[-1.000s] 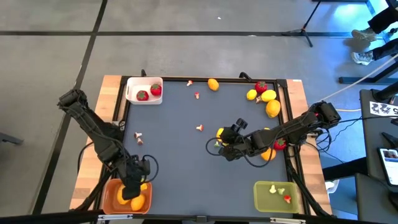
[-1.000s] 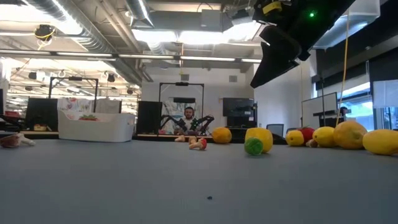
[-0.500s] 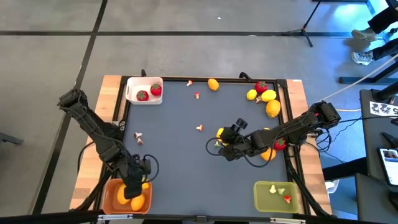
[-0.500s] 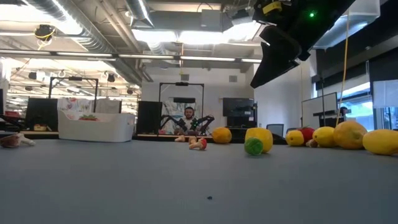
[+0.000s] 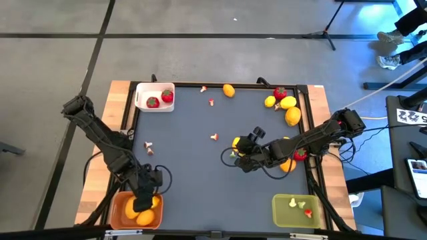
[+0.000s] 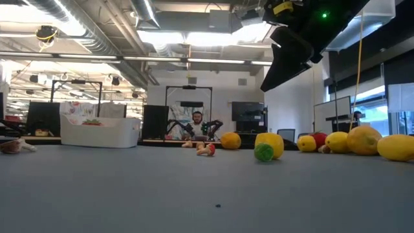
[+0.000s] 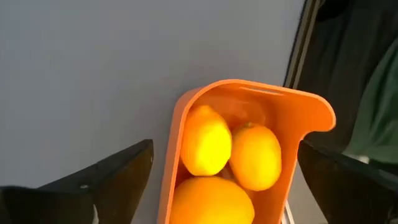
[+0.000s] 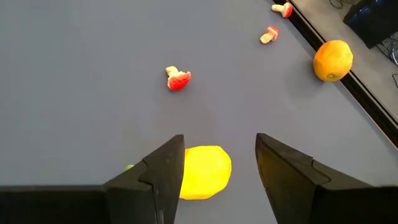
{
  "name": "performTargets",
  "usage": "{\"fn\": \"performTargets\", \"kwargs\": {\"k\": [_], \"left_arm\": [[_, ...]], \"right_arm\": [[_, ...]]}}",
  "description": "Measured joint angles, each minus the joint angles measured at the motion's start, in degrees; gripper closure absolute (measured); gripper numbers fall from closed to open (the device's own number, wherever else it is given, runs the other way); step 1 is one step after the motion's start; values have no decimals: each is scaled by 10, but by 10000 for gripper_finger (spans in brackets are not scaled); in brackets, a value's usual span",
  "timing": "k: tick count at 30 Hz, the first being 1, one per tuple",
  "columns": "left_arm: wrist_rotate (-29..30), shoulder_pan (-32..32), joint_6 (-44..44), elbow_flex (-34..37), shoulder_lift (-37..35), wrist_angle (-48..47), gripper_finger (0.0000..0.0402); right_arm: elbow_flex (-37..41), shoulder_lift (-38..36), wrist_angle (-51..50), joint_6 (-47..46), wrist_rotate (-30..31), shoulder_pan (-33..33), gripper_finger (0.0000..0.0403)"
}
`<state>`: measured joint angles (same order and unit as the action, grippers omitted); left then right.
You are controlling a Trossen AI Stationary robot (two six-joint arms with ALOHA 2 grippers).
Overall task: Sort produce into baskets
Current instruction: Put the green mushroom into the yellow bin
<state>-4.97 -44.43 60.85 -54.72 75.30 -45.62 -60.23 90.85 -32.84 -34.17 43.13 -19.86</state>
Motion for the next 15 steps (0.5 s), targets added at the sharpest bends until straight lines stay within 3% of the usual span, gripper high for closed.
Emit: {"fn": "performTargets", "kwargs": {"k": [4, 8, 15], "left_arm": [[-36, 33, -57, 0, -14, 0, 9], [-29, 74, -128, 0, -40, 0, 9], [51, 148, -241, 0, -75, 0, 9]], "right_arm": [[0, 0, -1, 15, -4, 0, 205], [0, 0, 0, 19, -30, 0, 205], [0, 0, 25, 19, -46, 0, 205]]}}
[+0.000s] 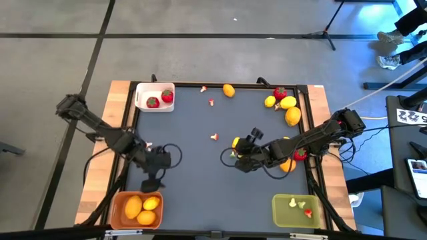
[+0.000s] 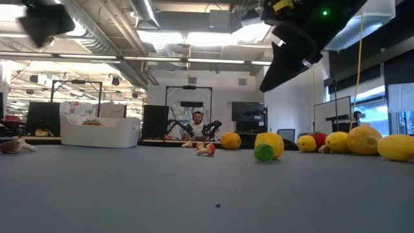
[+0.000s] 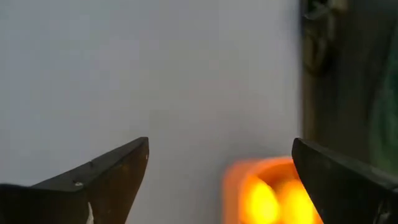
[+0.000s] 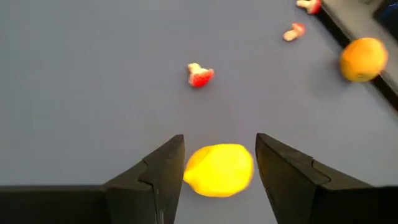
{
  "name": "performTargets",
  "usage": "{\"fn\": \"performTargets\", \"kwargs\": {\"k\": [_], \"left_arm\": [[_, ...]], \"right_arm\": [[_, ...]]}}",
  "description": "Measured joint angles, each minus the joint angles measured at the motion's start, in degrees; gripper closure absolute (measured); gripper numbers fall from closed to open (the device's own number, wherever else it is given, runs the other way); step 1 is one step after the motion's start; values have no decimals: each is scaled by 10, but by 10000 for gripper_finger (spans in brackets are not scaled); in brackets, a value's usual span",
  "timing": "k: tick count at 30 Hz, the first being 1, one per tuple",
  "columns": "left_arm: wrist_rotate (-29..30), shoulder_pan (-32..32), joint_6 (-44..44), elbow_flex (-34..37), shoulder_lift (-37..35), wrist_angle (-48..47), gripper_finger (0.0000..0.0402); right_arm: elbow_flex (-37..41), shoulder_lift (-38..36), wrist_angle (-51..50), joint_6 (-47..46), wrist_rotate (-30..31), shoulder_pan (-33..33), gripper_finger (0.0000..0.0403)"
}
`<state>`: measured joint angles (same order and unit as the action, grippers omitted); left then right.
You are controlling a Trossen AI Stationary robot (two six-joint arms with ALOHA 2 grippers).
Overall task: Sort produce into baskets
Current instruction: Put the green mushroom into the yellow bin
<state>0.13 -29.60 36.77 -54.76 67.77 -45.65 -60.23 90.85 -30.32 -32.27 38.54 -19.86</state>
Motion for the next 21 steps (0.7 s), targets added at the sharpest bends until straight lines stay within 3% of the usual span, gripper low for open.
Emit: {"fn": "performTargets", "kwargs": {"k": [5, 9, 21], "left_arm": [[79, 39, -112, 0, -4, 0, 9], [106, 60, -163, 0, -4, 0, 9], [218, 88, -258, 0, -4, 87, 9]], "right_arm": [[0, 0, 5, 38, -69, 0, 205], [0, 1, 6, 85, -137, 0, 205], [0, 62, 64, 165, -151, 4, 205]]}}
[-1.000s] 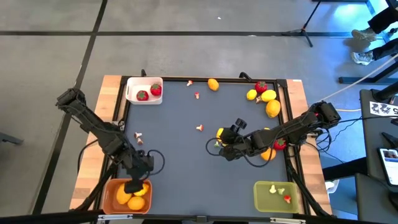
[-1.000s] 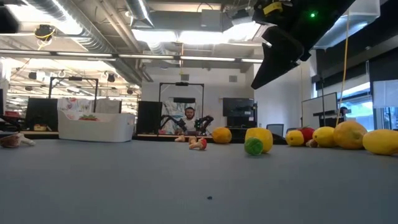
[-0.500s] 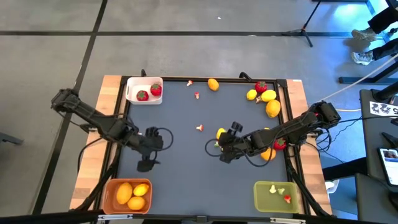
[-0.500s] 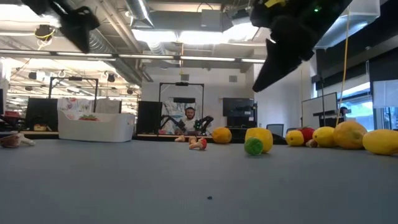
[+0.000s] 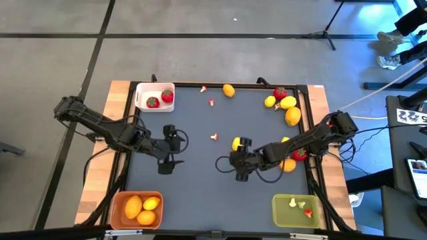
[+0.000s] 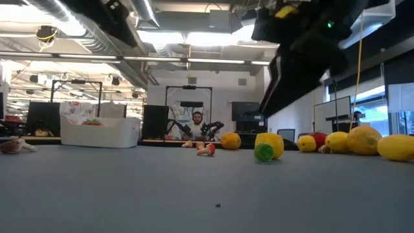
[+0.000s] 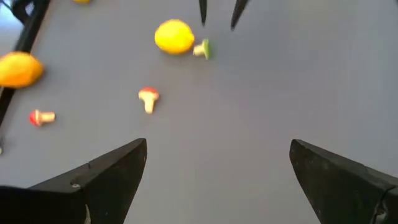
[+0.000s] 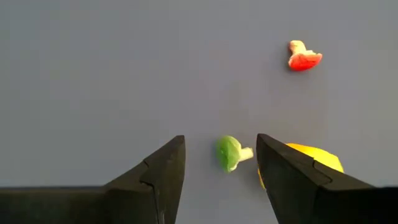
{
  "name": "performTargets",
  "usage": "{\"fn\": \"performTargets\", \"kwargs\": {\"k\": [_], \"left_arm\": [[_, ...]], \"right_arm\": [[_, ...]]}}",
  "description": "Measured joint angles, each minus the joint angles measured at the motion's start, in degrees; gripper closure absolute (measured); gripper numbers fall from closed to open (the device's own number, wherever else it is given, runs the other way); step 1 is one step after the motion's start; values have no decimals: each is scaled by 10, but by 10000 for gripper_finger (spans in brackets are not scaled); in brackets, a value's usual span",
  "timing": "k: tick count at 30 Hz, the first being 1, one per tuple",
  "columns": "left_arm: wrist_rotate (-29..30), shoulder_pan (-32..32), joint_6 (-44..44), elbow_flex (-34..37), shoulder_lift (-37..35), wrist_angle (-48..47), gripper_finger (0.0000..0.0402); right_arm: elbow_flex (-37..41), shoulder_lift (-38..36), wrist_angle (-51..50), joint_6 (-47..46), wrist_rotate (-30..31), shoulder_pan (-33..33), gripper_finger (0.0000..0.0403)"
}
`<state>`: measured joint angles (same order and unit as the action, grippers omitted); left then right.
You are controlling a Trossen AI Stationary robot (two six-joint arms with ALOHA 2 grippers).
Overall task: Sort produce into baskets
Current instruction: Put the green mushroom into the yellow bin
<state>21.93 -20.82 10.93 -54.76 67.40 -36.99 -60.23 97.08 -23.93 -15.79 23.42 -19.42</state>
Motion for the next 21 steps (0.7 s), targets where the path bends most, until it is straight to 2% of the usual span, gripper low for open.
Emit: {"fn": "performTargets", "kwargs": {"k": [5, 16, 21], "left_arm": [[0, 0, -27, 0, 0, 29, 9], [0, 0, -66, 0, 0, 34, 9], [0, 0, -99, 0, 0, 35, 9]], "right_arm": [[0, 29, 1, 11, 7, 23, 205], [0, 81, 0, 23, -36, 49, 206], [0, 81, 3, 15, -36, 48, 247]]}}
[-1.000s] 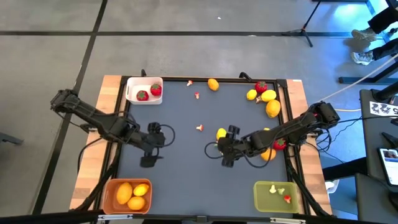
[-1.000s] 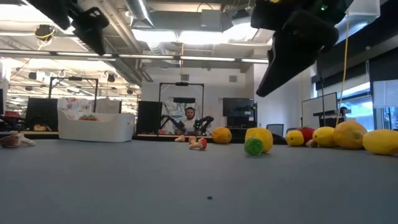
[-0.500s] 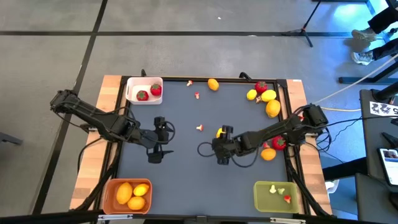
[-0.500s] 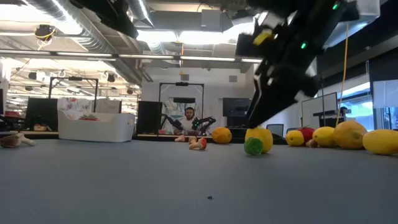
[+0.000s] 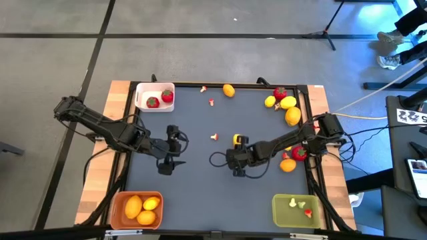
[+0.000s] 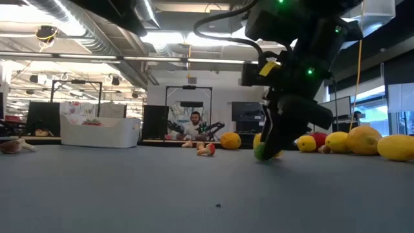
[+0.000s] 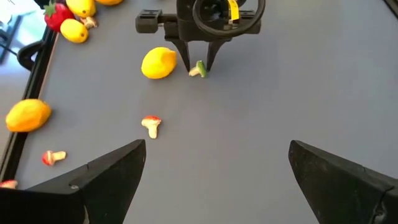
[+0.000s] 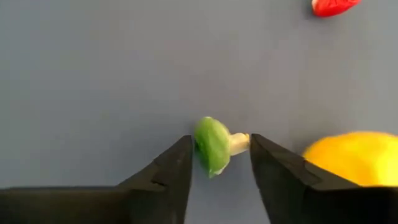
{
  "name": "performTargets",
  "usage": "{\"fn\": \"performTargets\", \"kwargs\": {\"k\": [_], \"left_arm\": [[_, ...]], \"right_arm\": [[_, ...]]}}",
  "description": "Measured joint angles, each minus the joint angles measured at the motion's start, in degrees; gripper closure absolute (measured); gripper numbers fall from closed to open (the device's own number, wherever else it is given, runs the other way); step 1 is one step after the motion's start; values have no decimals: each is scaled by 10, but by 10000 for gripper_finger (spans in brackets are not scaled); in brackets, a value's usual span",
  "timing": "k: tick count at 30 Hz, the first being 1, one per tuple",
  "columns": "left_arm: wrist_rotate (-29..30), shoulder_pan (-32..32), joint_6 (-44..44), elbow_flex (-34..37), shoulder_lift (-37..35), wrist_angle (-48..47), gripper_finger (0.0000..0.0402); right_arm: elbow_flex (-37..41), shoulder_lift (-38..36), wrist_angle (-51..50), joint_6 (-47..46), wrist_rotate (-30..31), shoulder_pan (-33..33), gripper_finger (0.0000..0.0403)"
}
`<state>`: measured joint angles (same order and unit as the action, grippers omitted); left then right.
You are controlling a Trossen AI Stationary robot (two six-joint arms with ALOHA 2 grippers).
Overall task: Sort produce into baskets
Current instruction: Put the green mushroom into the yellow bin
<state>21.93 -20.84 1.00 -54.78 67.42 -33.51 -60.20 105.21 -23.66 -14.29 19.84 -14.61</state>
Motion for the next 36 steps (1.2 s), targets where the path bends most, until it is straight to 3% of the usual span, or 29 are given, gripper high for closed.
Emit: {"fn": "performTargets", "kwargs": {"k": [6, 11, 16, 24, 36], "left_arm": [[0, 0, 11, 0, 0, 3, 9], [0, 0, 72, 0, 0, 4, 9], [0, -2, 75, 0, 0, 4, 9], [0, 0, 40, 0, 0, 31, 9], [0, 0, -1, 0, 4, 64, 9]], "right_arm": [[0, 0, 0, -3, 0, 0, 337], [0, -1, -4, 0, -4, 0, 383], [-6, -19, -33, -9, -47, -2, 381], [-38, -86, -127, -52, -57, -47, 369], [-39, -169, -223, -262, -59, -159, 368]]}}
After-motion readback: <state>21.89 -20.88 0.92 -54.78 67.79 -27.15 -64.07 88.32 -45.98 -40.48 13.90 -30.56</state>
